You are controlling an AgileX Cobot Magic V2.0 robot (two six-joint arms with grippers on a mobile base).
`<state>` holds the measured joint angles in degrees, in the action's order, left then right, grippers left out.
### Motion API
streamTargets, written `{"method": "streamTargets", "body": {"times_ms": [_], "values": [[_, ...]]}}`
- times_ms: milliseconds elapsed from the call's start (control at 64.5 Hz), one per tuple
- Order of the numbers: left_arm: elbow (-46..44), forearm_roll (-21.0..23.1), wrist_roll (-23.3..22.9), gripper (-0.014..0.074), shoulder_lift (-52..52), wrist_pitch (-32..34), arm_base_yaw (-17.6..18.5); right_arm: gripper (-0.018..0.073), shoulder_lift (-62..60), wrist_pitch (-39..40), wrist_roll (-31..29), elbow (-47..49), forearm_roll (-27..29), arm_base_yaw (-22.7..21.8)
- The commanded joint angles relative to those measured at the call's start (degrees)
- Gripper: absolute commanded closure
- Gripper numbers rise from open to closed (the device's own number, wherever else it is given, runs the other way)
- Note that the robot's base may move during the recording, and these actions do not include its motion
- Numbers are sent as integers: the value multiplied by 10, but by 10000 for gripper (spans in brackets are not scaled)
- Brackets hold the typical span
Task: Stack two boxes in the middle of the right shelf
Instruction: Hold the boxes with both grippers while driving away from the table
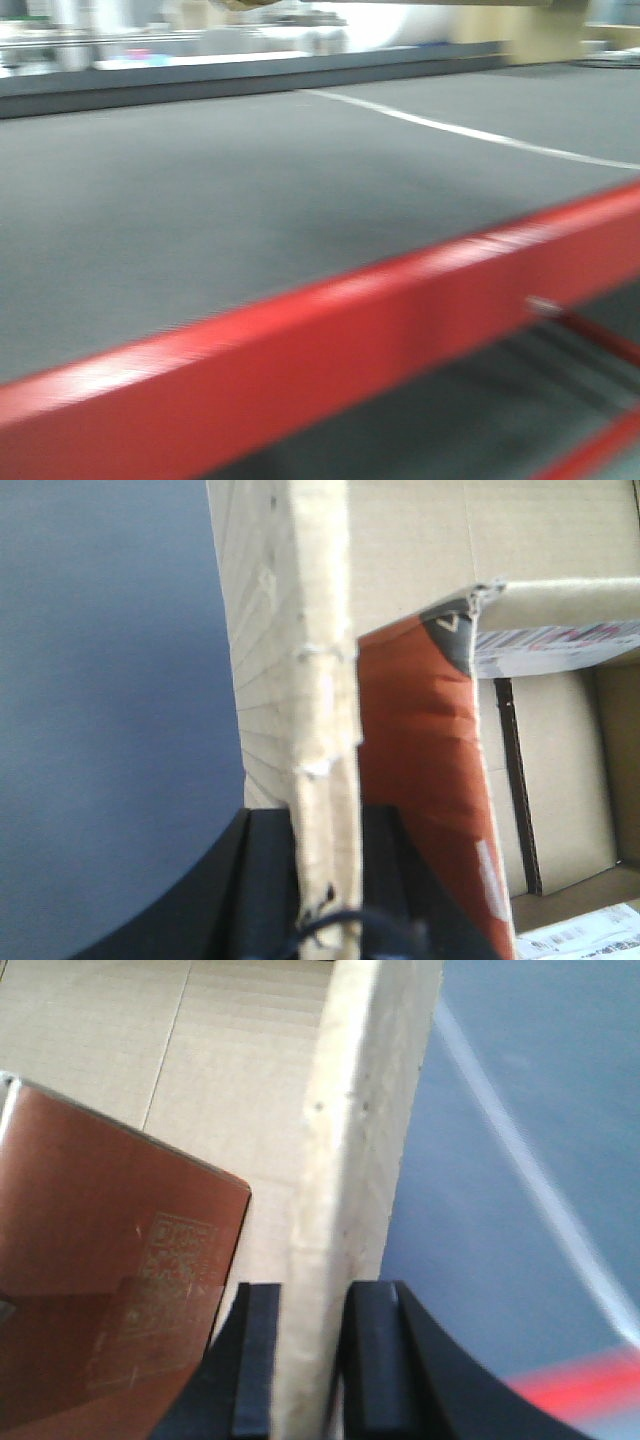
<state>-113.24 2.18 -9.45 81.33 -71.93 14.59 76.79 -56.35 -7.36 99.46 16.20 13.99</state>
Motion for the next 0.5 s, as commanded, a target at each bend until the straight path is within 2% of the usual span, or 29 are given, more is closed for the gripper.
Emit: {"method": "streamTargets", "body": {"times_ms": [0, 481], "values": [[-6, -11, -1, 708, -8, 28, -5, 712, -8, 24, -6, 9, -11, -7], [-6, -14, -1, 708, -8, 28, -5, 712, -8, 24, -6, 9, -11, -7]]}}
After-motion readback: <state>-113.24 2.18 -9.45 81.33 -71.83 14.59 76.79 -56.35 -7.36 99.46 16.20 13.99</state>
